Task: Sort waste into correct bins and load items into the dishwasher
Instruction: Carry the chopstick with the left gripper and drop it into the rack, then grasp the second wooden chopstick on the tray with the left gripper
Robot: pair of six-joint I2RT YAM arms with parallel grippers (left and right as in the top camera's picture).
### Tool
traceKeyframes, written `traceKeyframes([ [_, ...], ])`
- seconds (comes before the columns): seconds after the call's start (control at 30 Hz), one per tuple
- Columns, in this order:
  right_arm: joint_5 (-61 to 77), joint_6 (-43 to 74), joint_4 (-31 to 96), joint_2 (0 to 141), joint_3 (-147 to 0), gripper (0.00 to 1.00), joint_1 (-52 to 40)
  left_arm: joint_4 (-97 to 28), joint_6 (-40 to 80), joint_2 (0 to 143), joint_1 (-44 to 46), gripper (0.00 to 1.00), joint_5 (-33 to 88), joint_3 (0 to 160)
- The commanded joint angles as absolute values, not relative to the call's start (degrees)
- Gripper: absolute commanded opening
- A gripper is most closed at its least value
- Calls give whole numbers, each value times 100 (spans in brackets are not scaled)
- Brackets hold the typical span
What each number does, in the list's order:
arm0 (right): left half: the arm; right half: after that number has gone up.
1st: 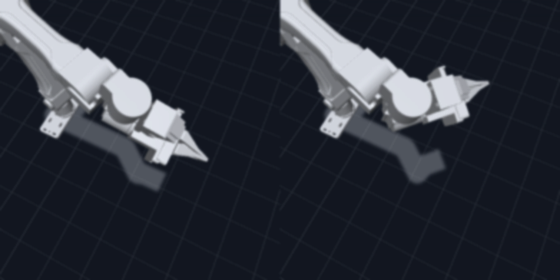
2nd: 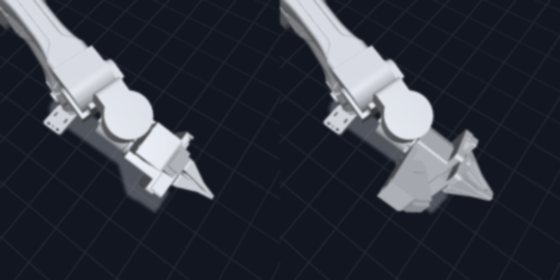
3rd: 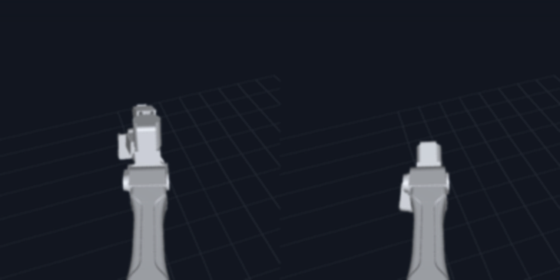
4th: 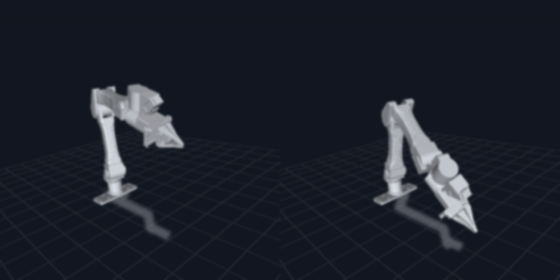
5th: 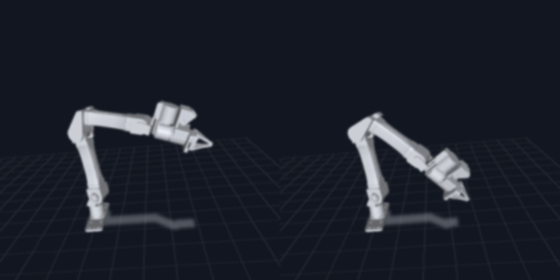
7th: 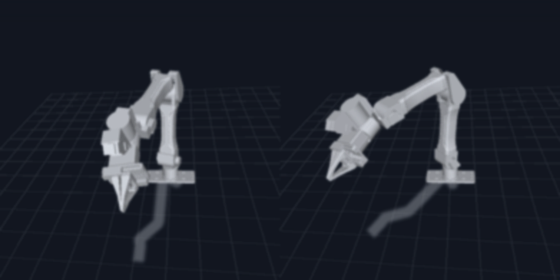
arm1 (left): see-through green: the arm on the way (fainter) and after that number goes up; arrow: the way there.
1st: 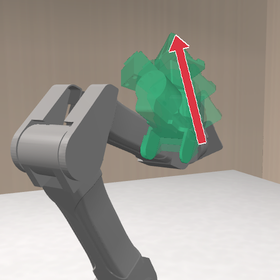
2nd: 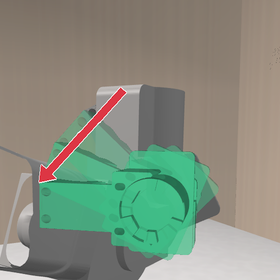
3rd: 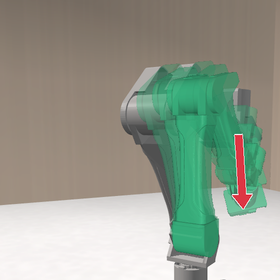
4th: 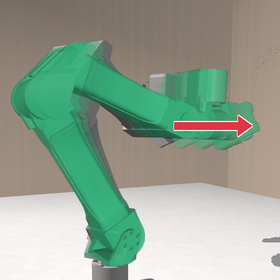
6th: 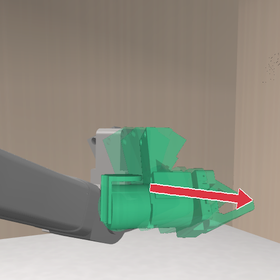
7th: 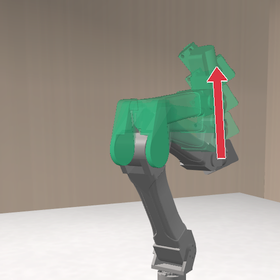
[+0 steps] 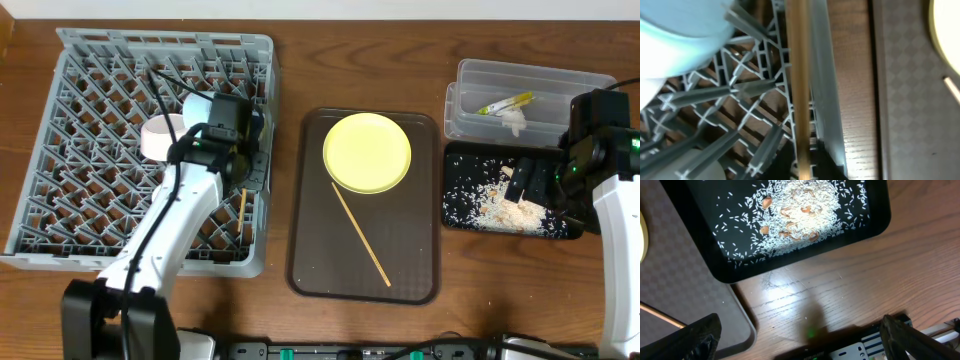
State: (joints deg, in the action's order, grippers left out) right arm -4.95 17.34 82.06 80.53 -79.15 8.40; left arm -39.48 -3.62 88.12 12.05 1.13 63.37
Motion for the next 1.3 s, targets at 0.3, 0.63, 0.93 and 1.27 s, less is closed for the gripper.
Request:
traceKeyframes([
  [0.3, -550, 1669, 8211, 8047, -8009, 99, 862, -4016, 2215, 8068, 1887, 69, 1625, 6377],
  [0.63, -423, 1664, 8211, 8047, -8009, 99, 860, -3326, 4128, 10044, 3868, 73, 1057, 6337],
  [0.93, -421, 1667, 8211, 8047, -8009, 99, 860, -3247, 4252, 10910, 4464, 73, 314, 6337],
  [1.27, -414, 1667, 8211, 8047, -8009, 99, 860, -4027, 4257, 10932, 4534, 31, -110, 6337],
])
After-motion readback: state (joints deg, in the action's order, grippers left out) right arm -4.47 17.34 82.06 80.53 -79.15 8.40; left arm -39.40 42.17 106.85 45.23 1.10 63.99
